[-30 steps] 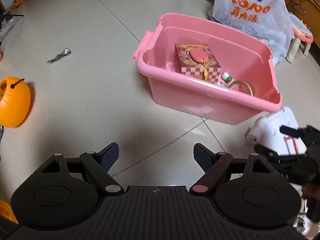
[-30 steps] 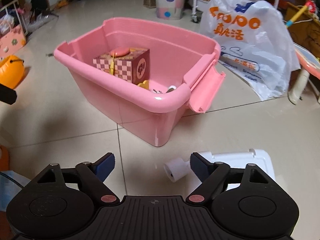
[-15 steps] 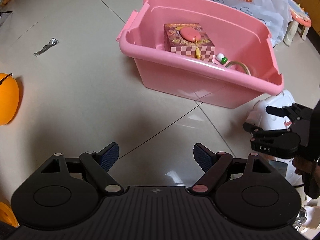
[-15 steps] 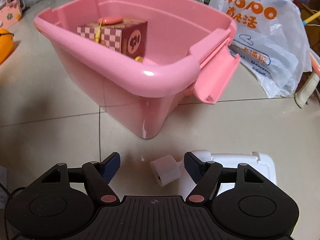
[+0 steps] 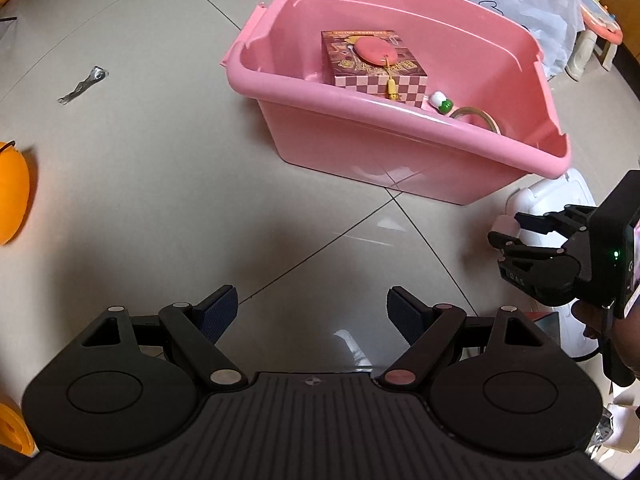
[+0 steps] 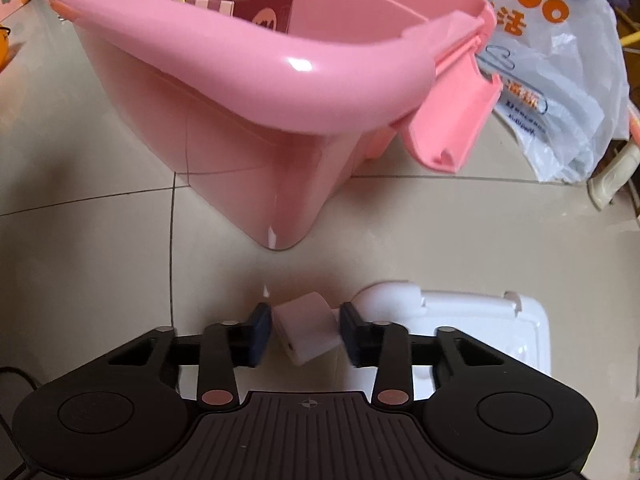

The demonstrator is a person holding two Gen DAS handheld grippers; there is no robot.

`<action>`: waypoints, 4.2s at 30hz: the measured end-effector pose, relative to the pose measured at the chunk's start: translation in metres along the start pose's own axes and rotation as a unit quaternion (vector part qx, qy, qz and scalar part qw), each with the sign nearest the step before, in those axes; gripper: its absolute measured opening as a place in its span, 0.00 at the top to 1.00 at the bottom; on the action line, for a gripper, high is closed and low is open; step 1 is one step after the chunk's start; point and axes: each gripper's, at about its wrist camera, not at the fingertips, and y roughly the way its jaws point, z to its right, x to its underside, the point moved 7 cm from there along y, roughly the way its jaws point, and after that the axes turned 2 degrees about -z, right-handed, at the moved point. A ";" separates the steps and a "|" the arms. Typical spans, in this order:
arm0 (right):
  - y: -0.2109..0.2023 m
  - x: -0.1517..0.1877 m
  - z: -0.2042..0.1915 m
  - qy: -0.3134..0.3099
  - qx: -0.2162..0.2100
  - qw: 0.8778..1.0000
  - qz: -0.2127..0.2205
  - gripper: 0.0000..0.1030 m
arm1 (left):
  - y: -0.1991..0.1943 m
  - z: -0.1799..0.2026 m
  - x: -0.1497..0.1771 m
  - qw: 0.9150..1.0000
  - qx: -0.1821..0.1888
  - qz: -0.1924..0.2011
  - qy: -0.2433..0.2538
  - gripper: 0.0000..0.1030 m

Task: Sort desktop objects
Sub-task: 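Close the right gripper on the white roll, then lift the white roll with the right gripper and carry it over the pink bin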

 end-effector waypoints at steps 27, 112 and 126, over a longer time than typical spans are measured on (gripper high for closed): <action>-0.075 0.001 -0.011 0.029 -0.022 0.998 0.045 0.77 | -0.019 0.013 -0.006 1.000 -0.003 0.024 0.016 0.19; -0.173 -0.124 0.006 0.094 -0.029 0.985 0.139 0.77 | -0.027 -0.002 -0.031 0.997 -0.014 0.072 -0.031 0.19; -0.133 -0.145 0.007 0.087 -0.031 0.989 0.114 0.77 | -0.009 0.003 -0.033 0.998 -0.003 0.052 -0.043 0.19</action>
